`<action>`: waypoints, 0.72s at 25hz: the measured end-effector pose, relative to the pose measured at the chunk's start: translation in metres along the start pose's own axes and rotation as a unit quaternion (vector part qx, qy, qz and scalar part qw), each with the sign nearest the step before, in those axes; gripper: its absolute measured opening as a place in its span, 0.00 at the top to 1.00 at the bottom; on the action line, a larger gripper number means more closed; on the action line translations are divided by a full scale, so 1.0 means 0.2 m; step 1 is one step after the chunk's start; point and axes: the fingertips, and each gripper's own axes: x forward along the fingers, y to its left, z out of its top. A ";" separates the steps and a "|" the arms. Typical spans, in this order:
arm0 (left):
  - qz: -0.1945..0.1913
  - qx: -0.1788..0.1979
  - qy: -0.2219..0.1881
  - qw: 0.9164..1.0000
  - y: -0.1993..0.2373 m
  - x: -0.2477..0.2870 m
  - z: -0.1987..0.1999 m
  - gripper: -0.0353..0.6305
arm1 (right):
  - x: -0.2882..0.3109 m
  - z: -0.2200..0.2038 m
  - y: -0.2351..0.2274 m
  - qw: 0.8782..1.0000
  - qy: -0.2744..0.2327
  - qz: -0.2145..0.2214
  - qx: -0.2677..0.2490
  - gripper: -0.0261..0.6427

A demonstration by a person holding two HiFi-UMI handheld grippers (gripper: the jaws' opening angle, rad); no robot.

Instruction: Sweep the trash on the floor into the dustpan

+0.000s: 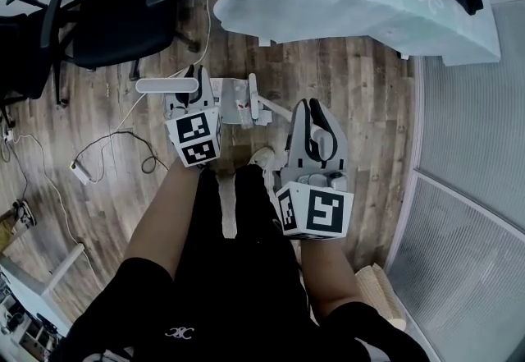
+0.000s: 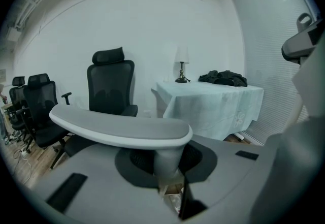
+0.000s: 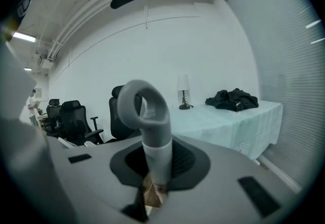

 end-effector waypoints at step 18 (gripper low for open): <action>-0.029 0.057 -0.023 0.998 -0.07 0.02 0.01 0.86 | -0.20 0.01 -0.43 0.995 0.022 -0.077 -0.063 0.87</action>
